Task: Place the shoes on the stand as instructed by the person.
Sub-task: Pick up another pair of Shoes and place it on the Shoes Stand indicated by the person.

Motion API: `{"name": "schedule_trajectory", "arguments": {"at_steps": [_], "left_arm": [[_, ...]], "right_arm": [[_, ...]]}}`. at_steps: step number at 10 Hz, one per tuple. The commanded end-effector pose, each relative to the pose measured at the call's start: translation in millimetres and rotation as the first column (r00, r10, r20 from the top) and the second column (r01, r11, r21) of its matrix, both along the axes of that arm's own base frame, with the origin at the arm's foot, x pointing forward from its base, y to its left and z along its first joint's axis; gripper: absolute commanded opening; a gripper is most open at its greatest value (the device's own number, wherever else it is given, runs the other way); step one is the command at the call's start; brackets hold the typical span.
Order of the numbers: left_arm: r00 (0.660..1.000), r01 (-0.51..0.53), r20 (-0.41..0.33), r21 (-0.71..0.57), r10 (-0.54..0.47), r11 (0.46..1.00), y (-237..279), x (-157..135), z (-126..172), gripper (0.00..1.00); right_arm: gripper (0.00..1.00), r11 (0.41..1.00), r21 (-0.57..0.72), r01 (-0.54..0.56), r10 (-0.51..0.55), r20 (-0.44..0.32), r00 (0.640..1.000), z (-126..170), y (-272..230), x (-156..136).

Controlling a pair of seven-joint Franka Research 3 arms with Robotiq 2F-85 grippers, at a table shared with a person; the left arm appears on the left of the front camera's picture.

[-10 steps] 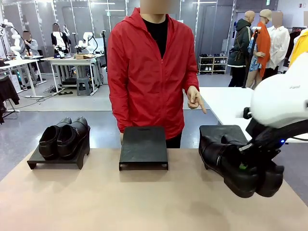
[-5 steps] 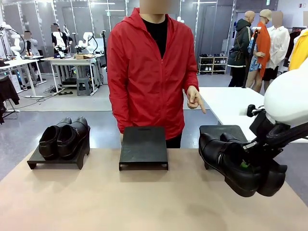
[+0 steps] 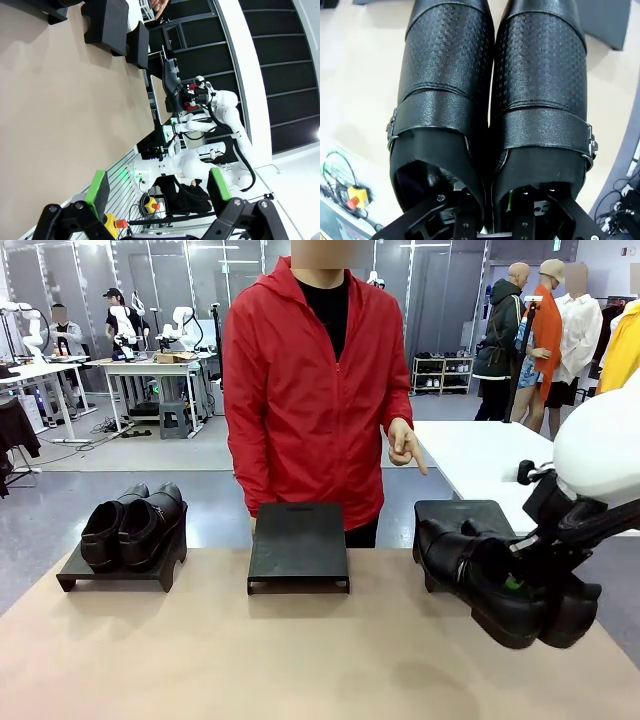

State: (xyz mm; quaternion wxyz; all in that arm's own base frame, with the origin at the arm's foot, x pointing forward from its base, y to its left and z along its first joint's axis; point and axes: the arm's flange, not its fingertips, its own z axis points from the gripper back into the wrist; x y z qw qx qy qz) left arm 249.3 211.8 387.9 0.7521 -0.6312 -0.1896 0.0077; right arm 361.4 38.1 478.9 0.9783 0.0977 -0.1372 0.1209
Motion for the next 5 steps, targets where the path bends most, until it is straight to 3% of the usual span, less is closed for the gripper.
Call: {"name": "schedule_trajectory", "arguments": {"at_steps": [1, 3, 5], "left_arm": [[1.0, 0.012, 0.021, -0.001, -0.012, 1.0, -1.2, -4.2, 0.3, 1.0], [1.0, 0.012, 0.021, -0.001, -0.012, 1.0, -1.2, -4.2, 0.3, 1.0], [1.0, 0.012, 0.021, -0.001, -0.012, 1.0, -1.2, -4.2, 0.3, 1.0]], "right_arm": [[0.11, 0.998, -0.021, 0.063, -0.06, 0.104, 0.993, 31.4, -8.2, 44.3], [0.11, 0.999, 0.021, 0.044, -0.046, 0.107, 0.993, 48.1, -13.6, 92.3], [0.11, 0.997, 0.027, 0.073, -0.076, 0.114, 0.991, 45.2, -15.0, 138.9]]}}
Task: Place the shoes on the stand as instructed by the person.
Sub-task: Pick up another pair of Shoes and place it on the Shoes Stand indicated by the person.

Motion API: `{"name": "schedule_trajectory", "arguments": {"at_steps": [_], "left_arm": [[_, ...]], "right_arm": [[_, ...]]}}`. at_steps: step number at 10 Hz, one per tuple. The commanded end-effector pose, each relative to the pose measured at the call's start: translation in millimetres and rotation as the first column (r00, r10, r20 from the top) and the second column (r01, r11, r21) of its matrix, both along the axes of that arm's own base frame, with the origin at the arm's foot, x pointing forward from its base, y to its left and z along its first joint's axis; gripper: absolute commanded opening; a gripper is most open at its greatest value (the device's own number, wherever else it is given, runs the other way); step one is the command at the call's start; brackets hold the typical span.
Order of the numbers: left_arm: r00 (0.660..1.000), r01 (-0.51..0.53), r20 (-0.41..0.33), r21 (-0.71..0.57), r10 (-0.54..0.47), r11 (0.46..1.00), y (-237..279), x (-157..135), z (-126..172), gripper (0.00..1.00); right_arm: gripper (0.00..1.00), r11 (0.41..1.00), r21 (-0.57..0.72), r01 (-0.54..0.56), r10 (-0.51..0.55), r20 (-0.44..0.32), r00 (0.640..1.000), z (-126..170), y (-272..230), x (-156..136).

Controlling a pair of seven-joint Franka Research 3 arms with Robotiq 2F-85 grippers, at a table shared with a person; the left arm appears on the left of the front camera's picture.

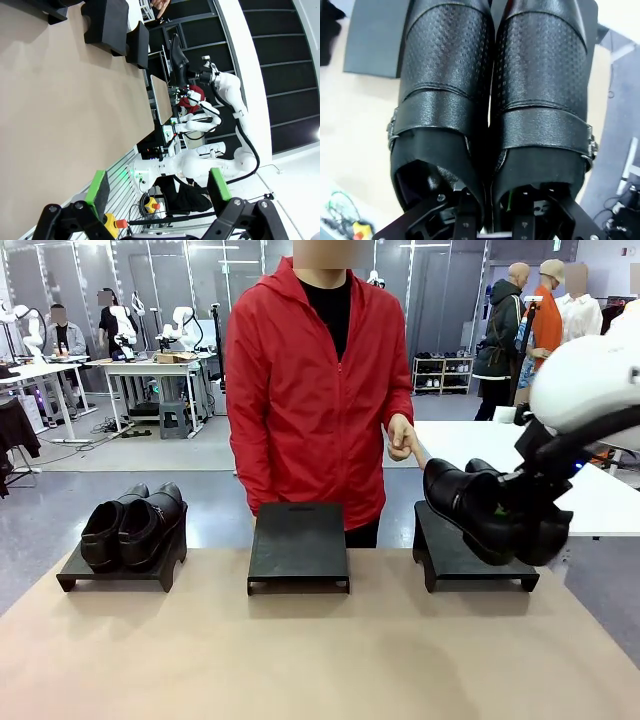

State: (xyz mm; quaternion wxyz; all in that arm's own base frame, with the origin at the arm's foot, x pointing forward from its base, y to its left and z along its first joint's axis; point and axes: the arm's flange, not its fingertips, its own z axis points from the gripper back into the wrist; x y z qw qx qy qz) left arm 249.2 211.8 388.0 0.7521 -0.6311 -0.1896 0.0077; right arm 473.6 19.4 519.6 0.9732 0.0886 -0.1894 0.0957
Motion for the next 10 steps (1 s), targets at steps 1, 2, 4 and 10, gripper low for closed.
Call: {"name": "schedule_trajectory", "arguments": {"at_steps": [1, 2, 4, 10], "left_arm": [[1.0, 0.012, 0.021, -0.002, -0.012, 1.0, -1.2, -4.2, 0.2, 1.0], [1.0, 0.012, 0.021, -0.002, -0.012, 1.0, -1.2, -4.2, 0.2, 1.0], [1.0, 0.012, 0.021, -0.002, -0.012, 1.0, -1.2, -4.2, 0.2, 1.0], [1.0, 0.012, 0.021, -0.002, -0.012, 1.0, -1.2, -4.2, 0.2, 1.0]], "right_arm": [[0.11, 0.999, 0.03, 0.03, -0.03, 0.02, 0.999, 1.4, 2.7, 43.3], [0.11, 0.999, 0.034, 0.037, -0.038, 0.027, 0.999, -2.3, 0.8, 60.5], [0.11, 0.997, 0.006, 0.076, -0.076, 0.049, 0.996, -20.7, 1.0, 90.1], [0.11, 0.99, -0.002, 0.139, -0.138, 0.099, 0.985, -80.2, -1.5, 143.7]]}}
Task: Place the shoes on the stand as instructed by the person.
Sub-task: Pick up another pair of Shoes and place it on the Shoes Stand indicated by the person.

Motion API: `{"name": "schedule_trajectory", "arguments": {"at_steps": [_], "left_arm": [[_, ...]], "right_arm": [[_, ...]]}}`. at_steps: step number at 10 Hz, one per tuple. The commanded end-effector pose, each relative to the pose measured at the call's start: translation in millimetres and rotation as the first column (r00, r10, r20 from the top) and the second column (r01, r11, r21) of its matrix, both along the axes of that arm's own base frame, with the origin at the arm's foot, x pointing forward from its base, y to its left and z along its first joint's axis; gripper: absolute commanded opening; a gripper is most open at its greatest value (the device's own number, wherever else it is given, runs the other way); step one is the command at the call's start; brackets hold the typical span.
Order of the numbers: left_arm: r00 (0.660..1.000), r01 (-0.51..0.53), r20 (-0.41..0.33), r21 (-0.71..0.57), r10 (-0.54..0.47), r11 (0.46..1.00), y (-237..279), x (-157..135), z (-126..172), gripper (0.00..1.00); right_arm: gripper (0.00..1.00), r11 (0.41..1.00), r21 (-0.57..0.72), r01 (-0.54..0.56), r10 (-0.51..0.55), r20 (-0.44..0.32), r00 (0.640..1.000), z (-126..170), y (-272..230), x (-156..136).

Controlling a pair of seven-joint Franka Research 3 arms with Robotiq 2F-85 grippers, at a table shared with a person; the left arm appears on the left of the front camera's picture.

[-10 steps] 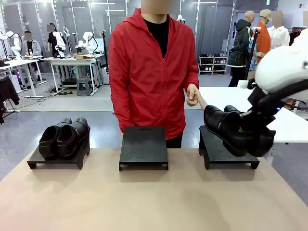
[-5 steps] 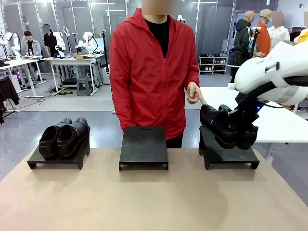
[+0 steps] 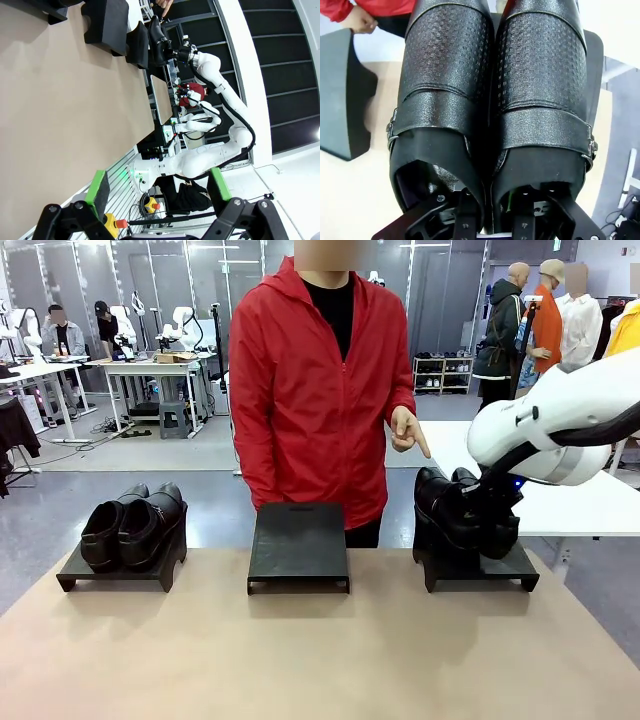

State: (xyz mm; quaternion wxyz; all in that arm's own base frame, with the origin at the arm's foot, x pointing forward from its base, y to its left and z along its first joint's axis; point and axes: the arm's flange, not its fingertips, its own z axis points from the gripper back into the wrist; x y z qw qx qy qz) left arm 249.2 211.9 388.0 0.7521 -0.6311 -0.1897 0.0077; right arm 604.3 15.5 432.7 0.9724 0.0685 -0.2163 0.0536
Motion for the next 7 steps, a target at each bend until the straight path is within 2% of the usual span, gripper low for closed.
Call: {"name": "schedule_trajectory", "arguments": {"at_steps": [1, 7], "left_arm": [[1.0, 0.012, 0.021, -0.002, -0.012, 1.0, -1.2, -4.1, 0.2, 1.0], [1.0, 0.012, 0.021, -0.002, -0.012, 1.0, -1.2, -4.1, 0.2, 1.0]], "right_arm": [[0.11, 0.997, 0.023, 0.069, -0.071, 0.083, 0.994, 0.0, 0.8, 21.4], [0.11, 0.993, 0.022, 0.119, -0.119, 0.045, 0.992, -23.0, -1.3, 29.2]]}}
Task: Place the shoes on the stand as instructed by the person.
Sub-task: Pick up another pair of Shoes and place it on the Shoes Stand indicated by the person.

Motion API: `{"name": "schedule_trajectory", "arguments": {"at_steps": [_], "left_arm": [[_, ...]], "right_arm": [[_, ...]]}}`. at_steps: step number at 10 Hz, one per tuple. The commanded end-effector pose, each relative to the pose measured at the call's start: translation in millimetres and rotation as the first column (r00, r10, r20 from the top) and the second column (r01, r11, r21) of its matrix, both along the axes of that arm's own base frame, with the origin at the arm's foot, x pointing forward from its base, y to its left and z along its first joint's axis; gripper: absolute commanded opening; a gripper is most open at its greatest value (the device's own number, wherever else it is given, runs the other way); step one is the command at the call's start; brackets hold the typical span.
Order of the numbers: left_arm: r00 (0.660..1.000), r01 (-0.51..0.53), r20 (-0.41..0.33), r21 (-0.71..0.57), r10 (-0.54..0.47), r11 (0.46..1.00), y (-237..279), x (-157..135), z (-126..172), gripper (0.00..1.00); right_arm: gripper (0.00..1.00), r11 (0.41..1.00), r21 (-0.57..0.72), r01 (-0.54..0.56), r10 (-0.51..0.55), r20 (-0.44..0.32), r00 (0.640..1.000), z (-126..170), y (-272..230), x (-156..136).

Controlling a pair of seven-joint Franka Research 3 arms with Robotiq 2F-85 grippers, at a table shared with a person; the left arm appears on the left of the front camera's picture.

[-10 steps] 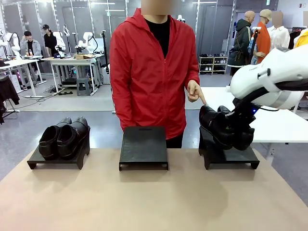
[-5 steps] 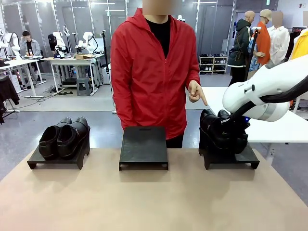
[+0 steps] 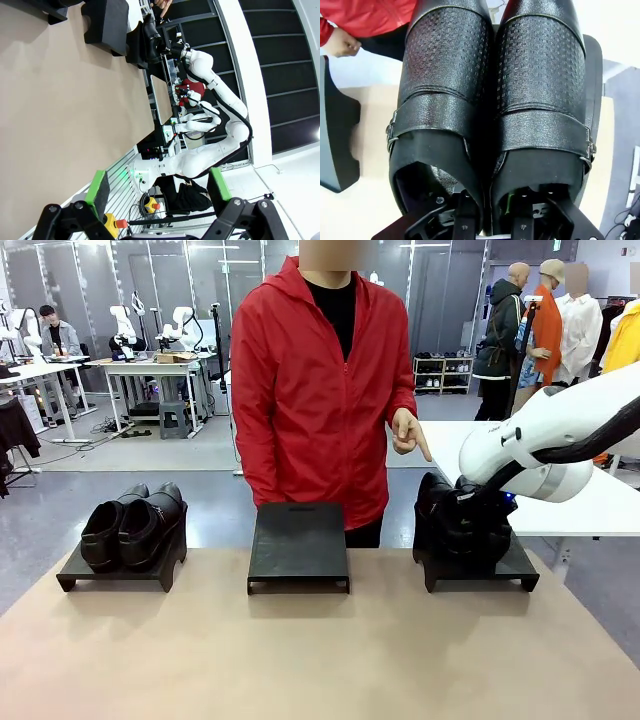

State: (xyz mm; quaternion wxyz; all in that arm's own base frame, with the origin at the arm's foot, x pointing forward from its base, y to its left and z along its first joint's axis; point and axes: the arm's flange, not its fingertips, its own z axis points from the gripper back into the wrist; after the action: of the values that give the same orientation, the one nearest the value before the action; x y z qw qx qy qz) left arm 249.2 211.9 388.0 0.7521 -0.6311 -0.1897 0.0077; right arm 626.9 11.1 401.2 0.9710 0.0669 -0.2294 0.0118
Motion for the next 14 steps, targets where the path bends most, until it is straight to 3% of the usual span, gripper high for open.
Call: {"name": "schedule_trajectory", "arguments": {"at_steps": [1, 5, 6, 7, 8, 10, 12, 13, 14], "left_arm": [[1.0, 0.012, 0.021, -0.002, -0.012, 1.0, -1.2, -4.1, 0.2, 1.0], [1.0, 0.012, 0.021, -0.002, -0.012, 1.0, -1.2, -4.1, 0.2, 1.0], [1.0, 0.012, 0.021, -0.002, -0.012, 1.0, -1.2, -4.1, 0.2, 1.0], [1.0, 0.012, 0.021, -0.002, -0.012, 1.0, -1.2, -4.1, 0.2, 1.0], [1.0, 0.012, 0.021, -0.002, -0.012, 1.0, -1.2, -4.1, 0.2, 1.0], [1.0, 0.012, 0.021, -0.002, -0.012, 1.0, -1.2, -4.1, 0.2, 1.0], [1.0, 0.012, 0.021, -0.002, -0.012, 1.0, -1.2, -4.1, 0.2, 1.0], [1.0, 0.012, 0.021, -0.002, -0.012, 1.0, -1.2, -4.1, 0.2, 1.0], [1.0, 0.012, 0.021, -0.002, -0.012, 1.0, -1.2, -4.1, 0.2, 1.0]], "right_arm": [[0.11, 0.999, 0.0, 0.033, -0.033, 0.021, 0.999, 6.9, 4.2, 5.6], [0.11, 0.999, -0.02, 0.035, -0.035, 0.008, 0.999, 0.8, 5.7, 7.0], [0.34, 0.999, -0.02, 0.036, -0.035, 0.01, 0.999, 1.7, 6.3, 7.0], [0.48, 0.999, -0.021, 0.04, -0.04, 0.012, 0.999, 2.3, 6.5, 6.8], [0.7, 0.999, -0.021, 0.04, -0.04, 0.013, 0.999, 3.5, 6.6, 6.3], [1.0, 0.999, -0.027, 0.041, -0.041, 0.013, 0.999, 5.1, 6.3, 4.6], [1.0, 0.999, -0.029, 0.04, -0.04, 0.011, 0.999, 5.4, 5.3, 4.2], [0.91, 0.999, -0.027, 0.039, -0.039, 0.012, 0.999, 7.0, 5.2, 4.2], [1.0, 0.999, -0.025, 0.038, -0.037, 0.017, 0.999, 9.1, 5.2, 3.7]]}}
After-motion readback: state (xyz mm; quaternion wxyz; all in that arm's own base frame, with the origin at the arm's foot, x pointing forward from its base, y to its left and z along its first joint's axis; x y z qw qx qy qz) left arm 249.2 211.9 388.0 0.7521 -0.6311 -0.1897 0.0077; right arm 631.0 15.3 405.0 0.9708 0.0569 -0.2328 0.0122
